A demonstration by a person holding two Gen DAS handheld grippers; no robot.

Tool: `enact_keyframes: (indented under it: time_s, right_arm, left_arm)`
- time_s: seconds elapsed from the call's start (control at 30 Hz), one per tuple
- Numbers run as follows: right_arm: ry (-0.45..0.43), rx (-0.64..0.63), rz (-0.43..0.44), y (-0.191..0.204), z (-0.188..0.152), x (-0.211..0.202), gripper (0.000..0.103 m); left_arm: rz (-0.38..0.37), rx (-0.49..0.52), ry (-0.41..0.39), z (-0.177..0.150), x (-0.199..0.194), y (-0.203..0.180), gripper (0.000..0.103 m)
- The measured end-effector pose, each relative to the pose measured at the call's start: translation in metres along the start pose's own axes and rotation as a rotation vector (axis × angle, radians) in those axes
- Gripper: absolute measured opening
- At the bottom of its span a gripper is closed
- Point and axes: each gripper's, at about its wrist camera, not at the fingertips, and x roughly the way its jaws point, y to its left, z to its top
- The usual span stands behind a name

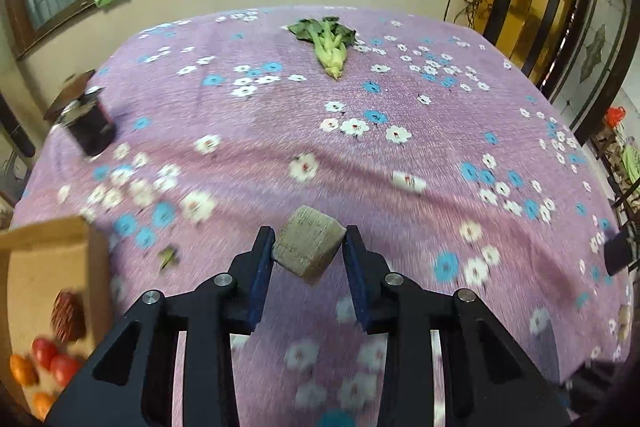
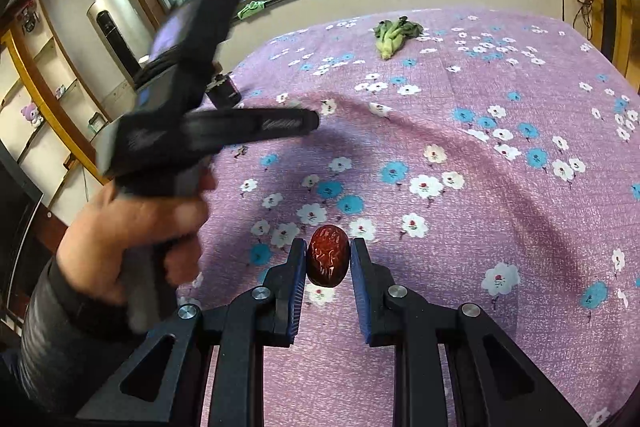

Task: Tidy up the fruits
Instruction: 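Grasp the beige cube with the left gripper while the right gripper grasps the date, then carry the held beige cube and date over the cardboard tray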

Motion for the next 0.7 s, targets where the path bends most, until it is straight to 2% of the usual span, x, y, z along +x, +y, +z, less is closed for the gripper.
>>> enact_keyframes:
  time_s: [0.43, 0.7]
  right_arm:
    - [-0.015, -0.077, 0.019, 0.047, 0.009, 0.001, 0.022]
    - [-0.037, -0.131, 0.017, 0.078, 0.012, -0.003, 0.022]
  left_arm:
    - [0.098, -0.039, -0.119, -0.048, -0.084, 0.031, 0.032]
    - [0.149, -0.077, -0.161, -0.073, -0.116, 0.057, 0.032]
